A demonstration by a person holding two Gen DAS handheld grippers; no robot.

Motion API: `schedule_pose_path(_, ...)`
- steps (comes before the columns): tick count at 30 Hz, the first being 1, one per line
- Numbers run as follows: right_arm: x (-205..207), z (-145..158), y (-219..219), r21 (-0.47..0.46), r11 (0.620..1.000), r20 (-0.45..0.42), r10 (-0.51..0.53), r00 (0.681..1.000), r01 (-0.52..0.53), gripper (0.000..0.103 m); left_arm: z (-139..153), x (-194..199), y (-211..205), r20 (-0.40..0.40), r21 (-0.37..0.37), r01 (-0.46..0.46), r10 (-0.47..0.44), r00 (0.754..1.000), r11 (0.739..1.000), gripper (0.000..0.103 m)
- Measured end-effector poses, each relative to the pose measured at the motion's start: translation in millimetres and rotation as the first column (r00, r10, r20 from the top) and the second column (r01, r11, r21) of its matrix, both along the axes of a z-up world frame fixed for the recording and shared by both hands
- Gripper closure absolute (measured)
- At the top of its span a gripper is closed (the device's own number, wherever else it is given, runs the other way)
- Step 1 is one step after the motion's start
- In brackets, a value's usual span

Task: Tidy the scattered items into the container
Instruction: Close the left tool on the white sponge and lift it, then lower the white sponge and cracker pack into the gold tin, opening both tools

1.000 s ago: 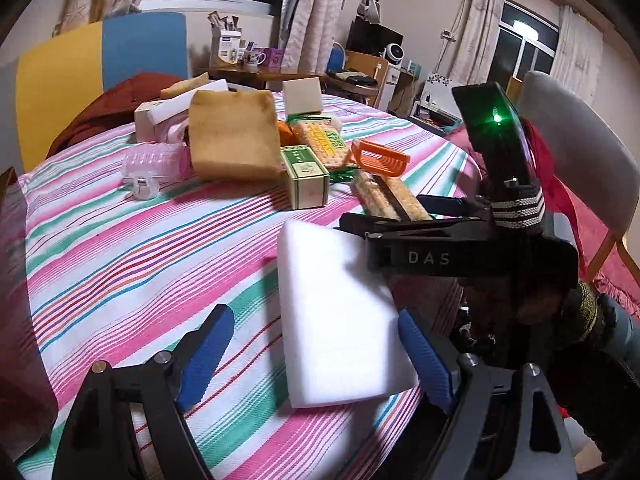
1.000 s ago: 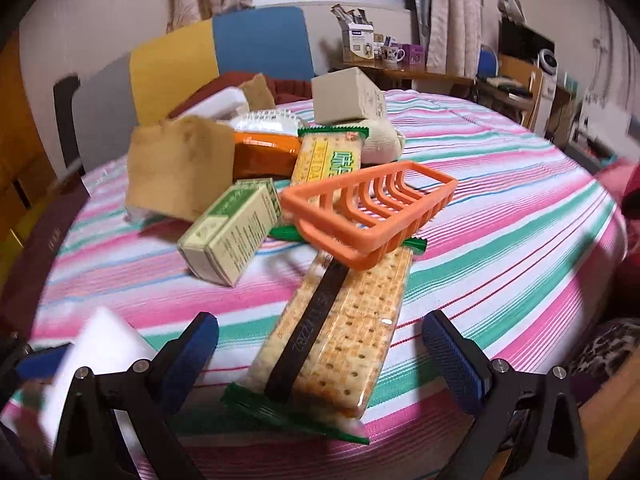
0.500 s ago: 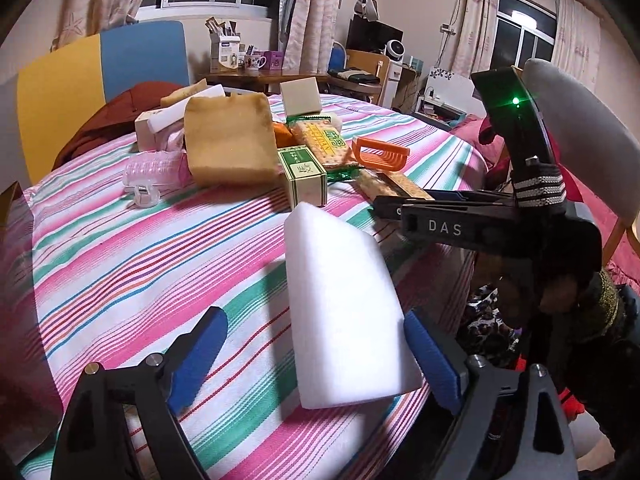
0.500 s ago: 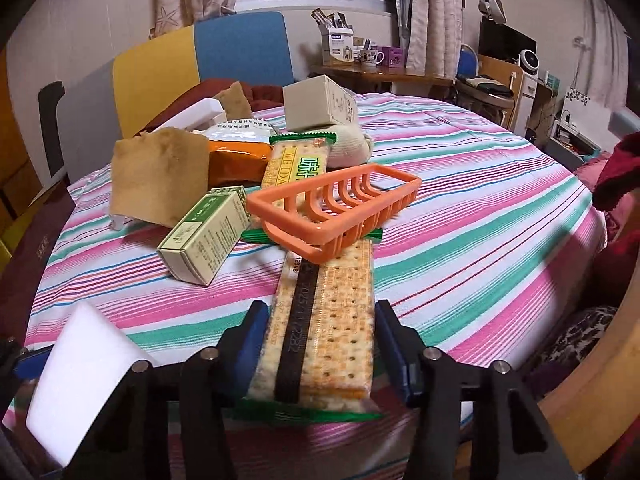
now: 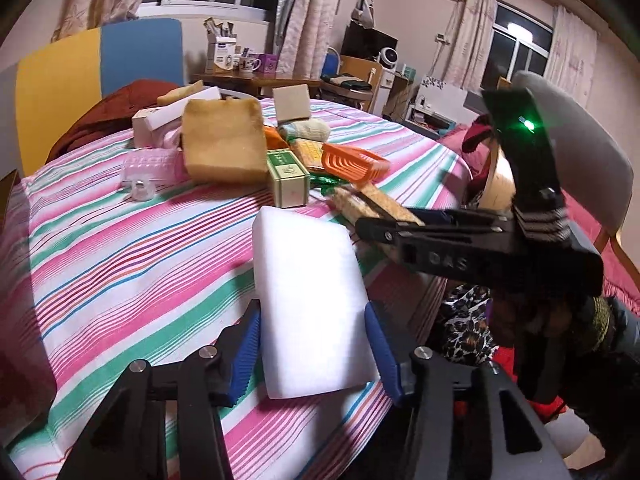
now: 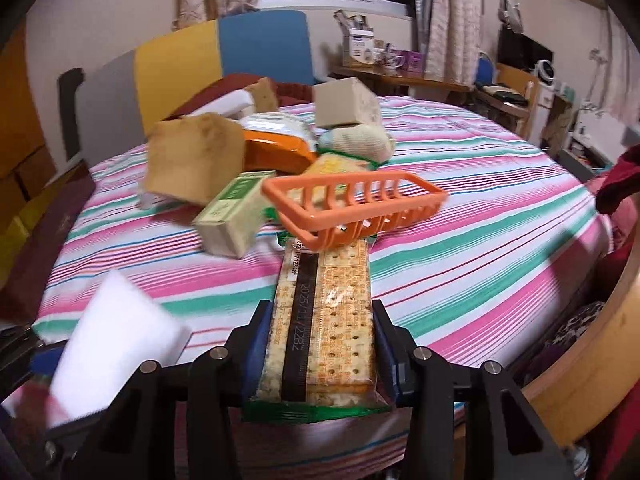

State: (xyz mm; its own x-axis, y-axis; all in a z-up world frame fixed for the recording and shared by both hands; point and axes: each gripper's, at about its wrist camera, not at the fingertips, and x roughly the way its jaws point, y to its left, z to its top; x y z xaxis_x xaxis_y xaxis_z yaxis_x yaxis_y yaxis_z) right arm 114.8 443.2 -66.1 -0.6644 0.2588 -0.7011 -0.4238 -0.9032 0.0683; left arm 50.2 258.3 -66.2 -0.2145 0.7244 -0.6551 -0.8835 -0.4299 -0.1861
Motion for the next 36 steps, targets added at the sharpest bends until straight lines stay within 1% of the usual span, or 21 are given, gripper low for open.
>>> schedule_pose_path(2,3.1,0.1,-3.7,-0.034,0.999,-0.017,0.033,0.999,-0.034,0.055,3.5,1.0,-5.9,0.000,0.012,-0.009,0.009,1.000,1.000,0.063)
schedule_pose_path(5,4.2,0.1,-11.5,-0.084,0.991,-0.053,0.096,0.994,-0.100,0.055,6.0,1.5,-13.6,-0.011,0.009,-0.028,0.028,1.000,1.000,0.064)
schedule_pose_path(8,-0.4,-1.0,-23.1,-0.074,0.988,-0.052,0.129,0.990,-0.133,0.055,5.0,-0.2,-20.7,0.007,0.007,-0.048,0.048,0.999,0.999,0.065)
schedule_pose_path(10,-1.7,0.1,-29.8,-0.088,0.981,-0.069,0.167,0.983,-0.173,0.055,5.6,0.5,-22.5,0.008,0.008,-0.052,0.052,0.999,0.999,0.065)
schedule_pose_path(13,-4.4,0.0,-39.5,-0.085,0.972,-0.077,0.211,0.974,-0.217,0.055,9.7,1.6,-26.5,0.004,0.020,-0.056,0.056,0.998,0.998,0.069)
schedule_pose_path(16,-3.4,-2.0,-40.1,-0.092,0.971,-0.081,0.212,0.974,-0.219,0.055,13.0,-1.1,-32.2,0.021,0.036,-0.060,0.060,0.998,0.998,0.073)
schedule_pose_path(18,-4.1,-2.5,-38.7,-0.099,0.971,-0.083,0.209,0.974,-0.217,0.055,16.1,-2.6,-36.5,0.015,0.047,-0.070,0.070,0.997,0.996,0.074)
schedule_pose_path(20,-3.4,-1.7,-39.1,-0.101,0.971,-0.088,0.208,0.974,-0.217,0.055,16.4,-5.0,-38.0,0.008,0.041,-0.082,0.082,0.997,0.996,0.075)
schedule_pose_path(23,-3.9,-1.6,-41.7,-0.096,0.972,-0.087,0.209,0.974,-0.217,0.055,14.6,-9.7,-41.1,0.046,0.050,-0.094,0.092,0.995,0.994,0.075)
schedule_pose_path(26,-3.1,0.2,-45.3,-0.088,0.969,-0.095,0.223,0.970,-0.231,0.055,22.1,-10.0,-46.4,0.030,0.068,-0.108,0.106,0.994,0.992,0.076)
schedule_pose_path(32,-4.0,5.7,-49.0,-0.083,0.967,-0.109,0.231,0.967,-0.241,0.055,43.9,-19.9,-71.8,0.005,0.103,-0.193,0.194,0.981,0.976,0.076)
schedule_pose_path(36,-11.8,12.9,-61.2,-0.074,0.957,-0.122,0.269,0.955,-0.279,0.055,56.2,-29.8,-95.8,-0.026,0.101,-0.273,0.277,0.961,0.957,0.075)
